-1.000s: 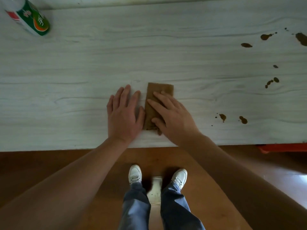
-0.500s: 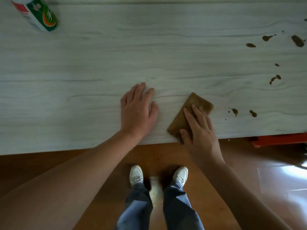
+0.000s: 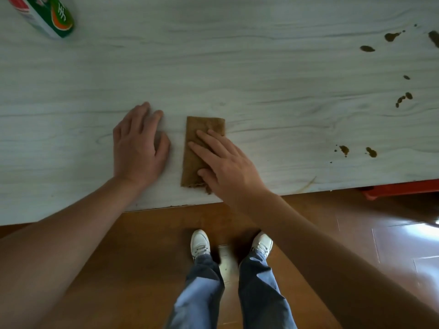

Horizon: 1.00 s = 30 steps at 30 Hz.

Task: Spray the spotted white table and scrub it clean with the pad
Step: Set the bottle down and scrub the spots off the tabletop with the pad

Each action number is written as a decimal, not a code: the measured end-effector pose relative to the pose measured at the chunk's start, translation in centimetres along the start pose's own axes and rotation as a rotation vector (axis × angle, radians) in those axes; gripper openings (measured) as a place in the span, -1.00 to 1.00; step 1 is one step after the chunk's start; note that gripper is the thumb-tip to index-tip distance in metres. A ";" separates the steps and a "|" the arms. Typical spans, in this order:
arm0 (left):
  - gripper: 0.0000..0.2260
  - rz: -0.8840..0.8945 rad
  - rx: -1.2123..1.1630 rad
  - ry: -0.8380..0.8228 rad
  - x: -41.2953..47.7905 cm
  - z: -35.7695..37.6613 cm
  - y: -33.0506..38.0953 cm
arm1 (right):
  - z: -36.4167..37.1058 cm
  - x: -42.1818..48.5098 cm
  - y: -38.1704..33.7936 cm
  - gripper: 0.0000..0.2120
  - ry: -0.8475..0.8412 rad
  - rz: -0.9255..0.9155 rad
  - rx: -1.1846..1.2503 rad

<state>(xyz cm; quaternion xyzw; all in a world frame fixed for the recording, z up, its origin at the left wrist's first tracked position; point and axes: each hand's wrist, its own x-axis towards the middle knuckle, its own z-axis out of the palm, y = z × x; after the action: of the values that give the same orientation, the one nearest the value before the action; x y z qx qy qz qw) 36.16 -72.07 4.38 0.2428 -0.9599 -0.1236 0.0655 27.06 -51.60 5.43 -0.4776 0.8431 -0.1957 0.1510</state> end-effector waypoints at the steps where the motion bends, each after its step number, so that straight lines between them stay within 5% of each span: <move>1: -0.55 0.000 -0.004 0.005 -0.1 0.0 0.0 | -0.7 -0.4 1.2 -0.46 0.010 0.028 0.001; 14: -0.50 -0.113 -0.059 -0.047 -0.1 -0.1 6.0 | -10.4 -12.9 17.5 -0.44 0.200 0.634 -0.047; 18: -0.49 0.087 -0.105 -0.059 0.7 1.8 15.8 | -8.6 -13.5 14.9 -0.42 0.189 0.595 -0.017; 24: -0.49 0.185 -0.085 -0.133 3.4 5.7 24.1 | -7.4 -14.2 13.4 -0.43 0.039 0.256 -0.091; 30: -0.49 0.201 -0.047 -0.133 2.5 7.2 24.2 | -11.6 -16.0 21.4 -0.43 0.200 0.542 -0.062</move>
<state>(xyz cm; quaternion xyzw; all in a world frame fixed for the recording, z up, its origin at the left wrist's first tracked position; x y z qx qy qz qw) 21.72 -51.16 4.16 0.1353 -0.9785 -0.1545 0.0195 13.96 -25.57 6.51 -0.2176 0.9563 -0.1686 0.0991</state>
